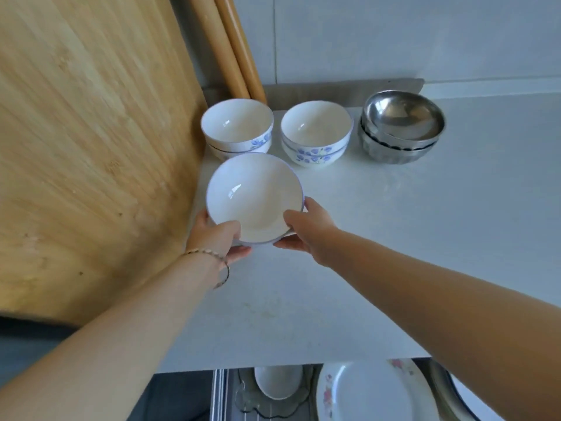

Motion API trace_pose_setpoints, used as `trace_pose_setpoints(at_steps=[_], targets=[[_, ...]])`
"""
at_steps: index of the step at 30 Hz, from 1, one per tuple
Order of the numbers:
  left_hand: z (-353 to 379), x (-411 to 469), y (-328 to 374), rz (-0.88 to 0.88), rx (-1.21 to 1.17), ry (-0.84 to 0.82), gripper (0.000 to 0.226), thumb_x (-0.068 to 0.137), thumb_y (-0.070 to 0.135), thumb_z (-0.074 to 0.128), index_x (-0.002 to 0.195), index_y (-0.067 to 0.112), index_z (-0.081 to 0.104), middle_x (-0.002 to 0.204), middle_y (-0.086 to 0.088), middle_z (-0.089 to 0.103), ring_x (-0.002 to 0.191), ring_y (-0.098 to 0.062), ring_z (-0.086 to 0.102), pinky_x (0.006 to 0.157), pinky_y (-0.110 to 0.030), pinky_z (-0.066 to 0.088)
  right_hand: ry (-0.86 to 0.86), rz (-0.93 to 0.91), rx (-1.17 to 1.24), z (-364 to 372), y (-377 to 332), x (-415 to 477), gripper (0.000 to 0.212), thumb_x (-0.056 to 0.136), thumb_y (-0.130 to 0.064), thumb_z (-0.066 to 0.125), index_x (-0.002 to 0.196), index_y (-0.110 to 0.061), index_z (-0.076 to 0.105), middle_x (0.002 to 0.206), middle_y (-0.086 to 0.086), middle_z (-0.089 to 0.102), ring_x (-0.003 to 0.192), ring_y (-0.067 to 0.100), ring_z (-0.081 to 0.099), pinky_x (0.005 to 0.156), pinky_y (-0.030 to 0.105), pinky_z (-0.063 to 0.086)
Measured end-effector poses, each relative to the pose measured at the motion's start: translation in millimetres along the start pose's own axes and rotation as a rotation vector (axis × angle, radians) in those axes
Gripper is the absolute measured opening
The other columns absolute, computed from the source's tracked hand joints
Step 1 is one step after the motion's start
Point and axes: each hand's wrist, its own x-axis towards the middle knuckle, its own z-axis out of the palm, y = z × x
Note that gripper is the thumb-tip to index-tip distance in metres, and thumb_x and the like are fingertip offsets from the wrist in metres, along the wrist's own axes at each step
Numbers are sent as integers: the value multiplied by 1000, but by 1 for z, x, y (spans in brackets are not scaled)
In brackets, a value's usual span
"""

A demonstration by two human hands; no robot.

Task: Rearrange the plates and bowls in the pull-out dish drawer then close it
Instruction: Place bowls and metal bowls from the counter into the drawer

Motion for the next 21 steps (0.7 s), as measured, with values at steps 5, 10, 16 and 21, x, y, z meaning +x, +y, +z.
trace_pose_setpoints(at_steps=[5, 10, 16, 21], targets=[[24, -80, -52, -63, -17, -136, 59, 75, -18, 43, 116, 25, 39, 102, -7, 56, 78, -26, 56, 48, -34, 57, -24, -27, -125, -81, 30, -78, 57, 84, 2, 47, 134, -26, 41, 86, 2, 61, 68, 19, 63, 69, 31, 61], [59, -174, -112, -48, 148, -296, 71, 50, 2, 43, 110, 40, 41, 90, 5, 55, 80, -14, 53, 60, -28, 51, -29, 41, -304, -176, 71, -155, 54, 86, 8, 49, 125, -29, 43, 85, -3, 59, 68, 9, 60, 51, 20, 56], [100, -241, -184, -85, 515, -603, 65, 68, 3, 55, 110, 49, 34, 95, 9, 51, 77, -2, 48, 50, -12, 47, 48, 105, -588, -266, 126, -217, 45, 92, -11, 53, 133, -29, 46, 104, 8, 65, 81, 20, 61, 62, 23, 48], [110, -257, -264, -303, 597, -763, 68, 73, 3, 56, 105, 58, 31, 102, 10, 53, 89, -9, 55, 58, -21, 55, -28, 219, -929, -306, 203, -227, 52, 94, -15, 47, 142, -31, 34, 125, 6, 60, 109, 27, 59, 66, 15, 31]])
